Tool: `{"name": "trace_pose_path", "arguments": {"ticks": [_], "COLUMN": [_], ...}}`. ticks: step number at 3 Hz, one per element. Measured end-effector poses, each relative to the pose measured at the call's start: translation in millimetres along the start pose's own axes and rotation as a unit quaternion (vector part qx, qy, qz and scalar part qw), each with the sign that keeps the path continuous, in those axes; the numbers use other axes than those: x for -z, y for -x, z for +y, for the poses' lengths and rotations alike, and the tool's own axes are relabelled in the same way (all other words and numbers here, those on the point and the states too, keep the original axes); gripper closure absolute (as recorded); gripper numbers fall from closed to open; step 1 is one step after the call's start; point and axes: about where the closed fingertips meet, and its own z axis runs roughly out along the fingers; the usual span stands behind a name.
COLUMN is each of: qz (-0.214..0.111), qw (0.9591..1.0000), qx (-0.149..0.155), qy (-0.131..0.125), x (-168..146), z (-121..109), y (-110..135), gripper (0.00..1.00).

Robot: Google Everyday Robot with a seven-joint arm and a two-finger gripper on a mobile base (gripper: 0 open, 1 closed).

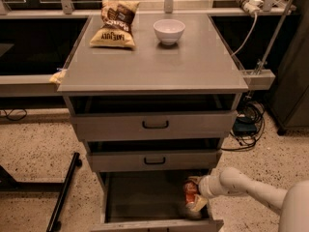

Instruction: Pick coke can from bottom drawer and place on counter

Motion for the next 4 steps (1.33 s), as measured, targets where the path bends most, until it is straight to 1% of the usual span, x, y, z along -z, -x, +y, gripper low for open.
{"name": "trace_pose_path", "arguments": {"ticks": [1,2,3,4], "qz": [0.007,0.004,0.038,0.038], "qw": [0.9999,1.0,0.9986,0.9986], "qx": [-0.014,0.002,0.033,0.034], "qy": [0.0,-0.002,0.016,0.016], "x": [25,63,116,116], "z": [13,10,24,24], "y": [15,65,139,139], "gripper": [1.0,1.0,1.0,1.0]}}
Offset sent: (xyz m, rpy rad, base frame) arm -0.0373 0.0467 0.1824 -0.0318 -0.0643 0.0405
